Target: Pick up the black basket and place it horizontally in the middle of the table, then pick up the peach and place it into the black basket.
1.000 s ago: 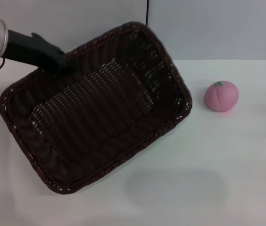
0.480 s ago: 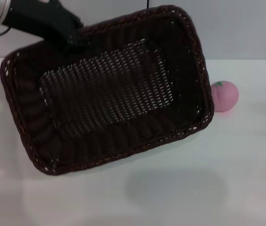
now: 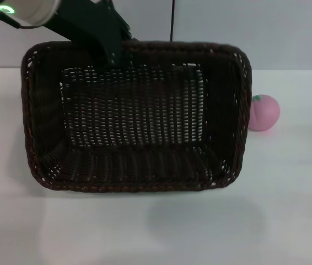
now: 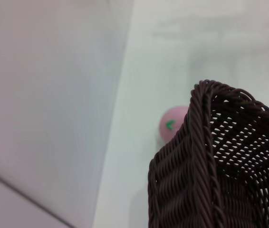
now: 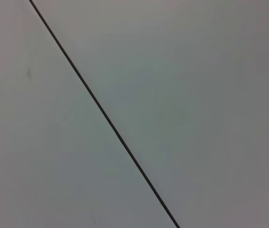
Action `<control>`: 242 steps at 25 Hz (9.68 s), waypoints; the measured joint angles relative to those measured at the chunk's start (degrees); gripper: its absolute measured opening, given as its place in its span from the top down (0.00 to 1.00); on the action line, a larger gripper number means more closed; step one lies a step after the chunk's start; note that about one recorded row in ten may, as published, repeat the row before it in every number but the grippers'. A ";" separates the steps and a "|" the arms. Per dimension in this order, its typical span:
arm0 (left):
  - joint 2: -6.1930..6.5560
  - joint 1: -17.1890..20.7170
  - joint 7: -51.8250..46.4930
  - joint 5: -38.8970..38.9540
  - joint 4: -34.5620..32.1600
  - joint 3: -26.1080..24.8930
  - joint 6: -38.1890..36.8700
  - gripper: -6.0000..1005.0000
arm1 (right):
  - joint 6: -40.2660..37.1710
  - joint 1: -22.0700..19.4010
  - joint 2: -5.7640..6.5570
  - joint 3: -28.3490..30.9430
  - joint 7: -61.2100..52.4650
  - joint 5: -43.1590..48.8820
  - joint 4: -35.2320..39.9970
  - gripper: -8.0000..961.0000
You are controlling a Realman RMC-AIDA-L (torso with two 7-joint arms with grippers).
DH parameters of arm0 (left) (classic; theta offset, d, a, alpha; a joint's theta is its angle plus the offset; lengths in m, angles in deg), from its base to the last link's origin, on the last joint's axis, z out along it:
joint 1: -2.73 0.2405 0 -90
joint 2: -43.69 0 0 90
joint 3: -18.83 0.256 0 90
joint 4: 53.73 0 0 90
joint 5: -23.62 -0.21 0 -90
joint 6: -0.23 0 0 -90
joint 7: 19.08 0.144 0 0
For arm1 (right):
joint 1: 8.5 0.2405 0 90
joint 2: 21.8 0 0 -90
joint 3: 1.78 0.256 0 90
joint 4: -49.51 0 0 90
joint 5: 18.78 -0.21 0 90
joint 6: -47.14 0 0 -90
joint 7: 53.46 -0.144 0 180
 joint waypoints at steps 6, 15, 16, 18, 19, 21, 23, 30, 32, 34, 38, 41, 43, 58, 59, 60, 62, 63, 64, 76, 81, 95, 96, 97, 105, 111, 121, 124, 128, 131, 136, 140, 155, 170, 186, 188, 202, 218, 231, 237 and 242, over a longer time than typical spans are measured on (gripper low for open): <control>-0.12 -3.23 -0.26 -0.61 4.69 1.53 0.42 0.81 | -0.20 -0.25 -0.03 0.01 -0.02 0.00 -0.46 0.42; -0.38 -4.48 -0.27 -1.16 9.09 2.29 4.21 0.81 | -0.61 -1.10 -0.04 0.08 -0.06 -0.08 -0.56 0.41; -0.43 -4.47 -0.12 -1.06 9.81 2.36 4.96 0.81 | -0.61 -1.12 -0.04 0.09 -0.07 -0.08 -0.56 0.41; -0.44 -4.46 0.09 -0.87 10.42 2.49 5.43 0.81 | -0.62 -1.16 -0.04 0.09 -0.07 -0.09 -0.56 0.41; -0.45 -4.46 0.17 -0.84 10.90 2.71 5.80 0.81 | -0.61 -1.18 -0.04 0.09 -0.07 -0.09 -0.56 0.41; -0.45 -4.42 0.22 -0.85 11.65 3.12 6.46 0.81 | -0.61 -1.20 -0.04 0.09 -0.07 -0.09 -0.56 0.41; -0.45 -4.17 0.24 -0.83 11.99 3.56 7.25 0.81 | -0.62 -1.20 -0.04 0.09 -0.06 -0.08 -0.55 0.41; -0.47 -3.36 0.33 -0.57 12.32 5.53 8.77 0.82 | -0.61 -1.19 -0.04 0.02 -0.07 0.20 -0.55 0.41; -0.52 -3.35 0.33 -0.44 12.60 5.54 9.34 0.82 | -0.61 -1.19 -0.04 -0.04 -0.06 0.26 -0.56 0.41; -0.55 -3.30 0.33 -0.11 12.76 5.60 10.07 0.82 | -0.60 -1.19 -0.04 -0.12 -0.06 0.32 -0.56 0.41; -0.55 -2.89 0.35 0.71 12.80 6.62 11.81 0.82 | -0.52 -1.19 -0.04 -0.24 -0.06 0.34 -0.66 0.41; -0.55 -2.47 0.35 0.83 12.80 7.77 13.38 0.82 | -0.49 -1.19 -0.04 -0.26 -0.06 0.36 -0.71 0.40; -0.55 -2.32 0.35 0.86 12.79 8.32 14.04 0.83 | -0.48 -1.20 -0.04 -0.27 -0.06 0.36 -0.72 0.40; -0.54 -0.65 -0.50 0.86 11.80 8.92 18.34 0.48 | -0.31 -1.44 -0.04 -0.37 -0.06 0.36 -1.10 0.40; -0.54 -0.43 -0.50 0.86 11.49 8.92 18.64 0.43 | -0.29 -1.47 -0.04 -0.39 -0.06 0.36 -1.10 0.40; -0.54 -0.09 -0.51 0.87 10.92 8.95 19.13 0.41 | -0.29 -1.47 -0.04 -0.41 -0.06 0.36 -1.10 0.40; -0.54 1.18 -0.50 1.01 9.15 9.05 20.76 0.36 | -0.29 -1.47 -0.04 -0.44 -0.07 0.36 -1.10 0.40; -0.54 2.76 -0.37 1.78 7.30 9.40 22.98 0.34 | -0.29 -1.47 -0.04 -0.44 -0.04 0.36 -1.09 0.40; -0.54 2.76 -0.37 1.78 7.30 9.40 22.98 0.32 | -0.29 -1.47 -0.04 -0.44 -0.04 0.36 -1.09 0.40; -0.29 22.67 12.77 36.22 2.09 10.76 43.94 0.19 | -0.53 -1.91 0.12 -2.53 0.22 2.09 0.27 0.39; -0.49 32.91 34.36 70.47 8.51 11.45 43.57 0.19 | -0.67 -1.95 0.46 -3.77 -3.63 14.83 8.95 0.39; -0.42 32.63 64.47 113.15 45.50 11.92 13.49 0.19 | -9.96 3.70 3.52 -7.24 -42.98 50.82 45.67 0.39; -0.42 32.63 64.47 113.15 45.50 11.92 13.49 0.19 | -9.96 3.70 3.52 -7.24 -42.98 50.82 45.67 0.39; -0.42 32.63 64.47 113.15 45.50 11.92 13.49 0.19 | -11.24 4.78 3.87 -7.94 -45.80 53.40 48.63 0.39; -0.46 32.37 66.18 115.02 51.20 11.92 8.86 0.19 | -12.92 11.77 5.01 -16.02 -59.54 64.51 58.19 0.39; -0.35 32.63 66.25 115.17 53.57 11.46 6.82 0.19 | -10.82 16.20 5.54 -23.12 -65.60 71.95 57.63 0.38; -0.32 32.71 66.25 115.26 56.46 11.38 4.23 0.19 | -5.66 19.10 4.15 -32.67 -67.23 77.04 55.72 0.23; -0.30 32.81 66.09 115.34 56.86 11.34 3.93 0.19 | -3.24 19.73 3.73 -36.20 -67.49 78.37 53.35 0.23; -0.28 33.04 65.90 115.38 56.98 11.28 3.54 0.19 | 1.42 21.81 2.42 -38.76 -67.50 81.87 49.32 0.23; -0.28 33.05 65.88 115.38 57.00 11.41 3.46 0.19 | 2.68 22.39 2.16 -39.49 -67.26 82.32 48.14 0.23; -0.29 33.12 65.85 115.38 57.08 11.65 3.42 0.19 | 6.20 23.24 1.84 -42.84 -67.25 82.49 45.48 0.23; -0.34 32.86 65.73 115.38 58.08 11.65 3.09 0.19 | 8.08 23.60 1.58 -44.11 -67.13 82.52 43.91 0.23; -0.36 32.29 65.67 115.38 59.13 11.63 2.85 0.19 | 13.42 23.12 0.56 -46.02 -66.81 82.10 42.39 0.51; -0.27 31.82 65.58 115.37 59.91 11.08 2.67 0.19 | 11.46 20.81 0.23 -45.40 -66.78 76.44 43.24 0.74; -0.26 31.44 65.49 115.37 59.91 10.67 2.75 0.19 | 1.79 14.64 0.35 -34.80 -67.34 71.98 55.40 0.91; -0.21 31.44 65.49 115.37 59.90 10.68 2.70 0.19 | -3.72 13.85 0.33 -30.60 -67.48 67.64 60.80 0.92; -0.28 31.93 65.33 115.37 59.90 10.96 2.56 0.19 | -7.28 14.89 0.46 -35.78 -57.34 37.85 57.35 0.94; -0.28 32.07 65.23 115.37 61.36 10.69 1.86 0.19 | -1.11 21.61 1.03 -38.51 -52.15 45.74 42.96 0.46; -0.27 31.98 65.23 115.38 61.42 10.04 1.94 0.19 | -2.00 14.36 0.11 -35.39 -50.21 41.34 46.79 0.30; -0.21 32.26 65.23 115.38 62.26 8.01 1.65 0.19 | -2.07 4.95 0.00 -31.50 -37.67 22.88 42.74 0.30; -0.43 32.62 66.48 115.43 65.45 3.79 -0.85 0.19 | -3.34 -2.73 0.03 -27.55 -18.15 2.31 28.39 0.30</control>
